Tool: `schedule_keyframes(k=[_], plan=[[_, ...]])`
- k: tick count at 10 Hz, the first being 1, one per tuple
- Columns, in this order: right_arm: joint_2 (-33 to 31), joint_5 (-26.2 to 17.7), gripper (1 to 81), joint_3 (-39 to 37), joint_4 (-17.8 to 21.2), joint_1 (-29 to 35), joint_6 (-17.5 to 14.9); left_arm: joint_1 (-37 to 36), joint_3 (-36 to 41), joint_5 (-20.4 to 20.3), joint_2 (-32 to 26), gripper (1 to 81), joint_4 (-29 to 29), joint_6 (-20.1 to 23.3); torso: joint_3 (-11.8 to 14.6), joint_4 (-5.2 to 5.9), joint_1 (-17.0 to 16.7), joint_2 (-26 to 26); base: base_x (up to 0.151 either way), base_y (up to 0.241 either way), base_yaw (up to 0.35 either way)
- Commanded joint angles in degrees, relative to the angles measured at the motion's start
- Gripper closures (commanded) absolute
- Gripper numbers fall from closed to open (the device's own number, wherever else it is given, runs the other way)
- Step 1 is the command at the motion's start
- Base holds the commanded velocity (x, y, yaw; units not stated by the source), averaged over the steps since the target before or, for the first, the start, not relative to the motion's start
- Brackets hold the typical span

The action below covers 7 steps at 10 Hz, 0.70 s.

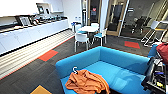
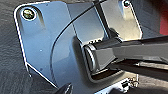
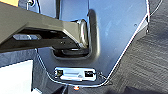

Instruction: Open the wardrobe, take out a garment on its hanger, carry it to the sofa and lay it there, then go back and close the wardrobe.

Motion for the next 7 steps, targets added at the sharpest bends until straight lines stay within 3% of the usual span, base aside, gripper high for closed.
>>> schedule_keyframes(k=[1,3,5,7], plan=[[0.2,-2.7,1.0,-0.3,-0.4,0.7,-0.1,-1.7,0.0,2.2,0.0,1.0,0.7,0.4,0.0,0.0,0.0,0.0,0.0,0.0,0.304],[0.2,-4.4,1.0,-0.2,-0.4,0.8,0.1,-1.6,0.0,2.3,0.2,1.0,0.7,0.8,0.0,0.0,0.0,0.0,0.0,0.0,0.304],[0.3,-9.2,1.0,0.0,0.0,1.5,0.6,-1.6,0.0,2.3,0.3,1.0,0.7,1.0,0.0,0.0,0.0,0.0,0.0,0.0,0.305],[0.3,-9.9,1.0,0.4,0.1,1.5,0.7,-1.5,0.0,2.3,0.1,1.0,0.7,1.0,0.0,0.0,0.0,0.0,0.0,0.0,0.305]])
